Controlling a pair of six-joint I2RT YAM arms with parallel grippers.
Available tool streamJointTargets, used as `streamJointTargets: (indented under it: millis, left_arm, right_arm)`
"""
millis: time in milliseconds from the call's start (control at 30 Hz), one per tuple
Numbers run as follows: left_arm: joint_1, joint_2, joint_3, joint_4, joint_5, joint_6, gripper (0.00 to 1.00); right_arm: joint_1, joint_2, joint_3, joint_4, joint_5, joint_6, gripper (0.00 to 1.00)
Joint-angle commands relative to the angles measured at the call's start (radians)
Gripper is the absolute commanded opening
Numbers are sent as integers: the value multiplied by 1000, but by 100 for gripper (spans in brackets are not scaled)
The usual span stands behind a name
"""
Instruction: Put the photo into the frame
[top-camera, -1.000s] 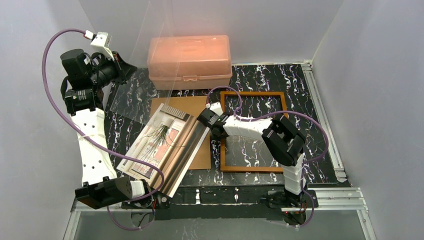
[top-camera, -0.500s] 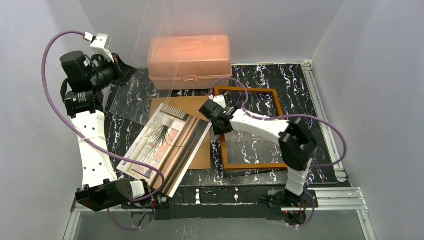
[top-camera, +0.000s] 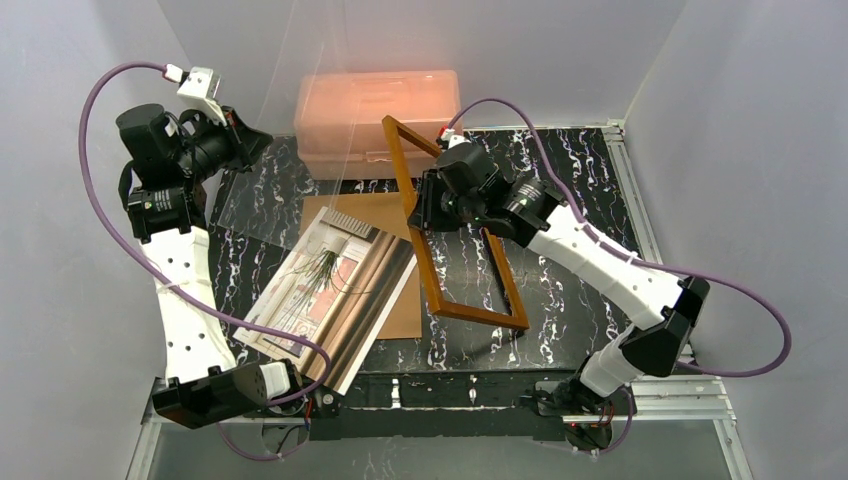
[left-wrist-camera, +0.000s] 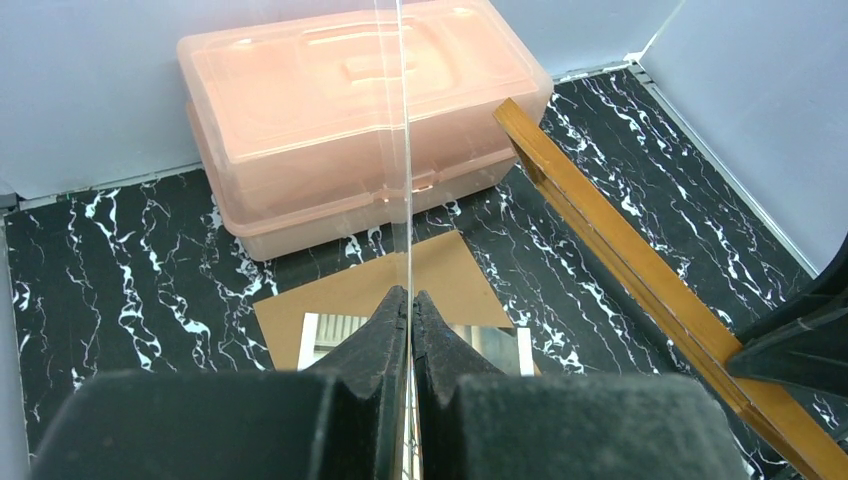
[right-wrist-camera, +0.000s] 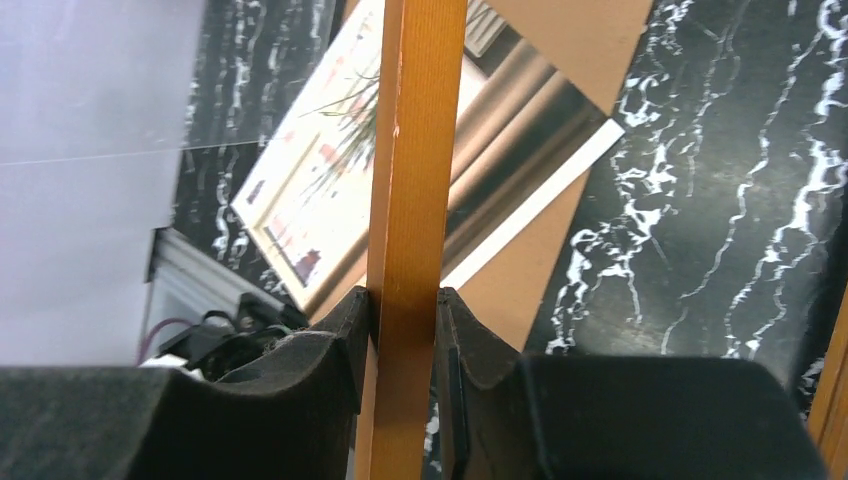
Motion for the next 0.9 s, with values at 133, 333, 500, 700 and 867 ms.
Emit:
streamJointTargets:
  millis: [133, 333, 500, 700, 867]
  left_arm:
    - [4, -47, -6, 45, 14, -1, 0]
    - [6, -53, -15, 55, 18, -38, 0]
    - [5, -52, -18, 69, 24, -54, 0]
    - [5, -55, -21, 68, 22, -54, 0]
    - [6, -62, -20, 62, 18, -41, 0]
  right_arm:
    - [-152, -199, -246, 352, -304, 192, 1]
    - [-211, -241, -376, 592, -440, 343, 1]
    - [-217, -231, -369, 727, -480, 431, 1]
    - [-221, -228, -425, 889, -494, 520, 1]
    - [-256, -263, -585, 1046, -489, 617, 1]
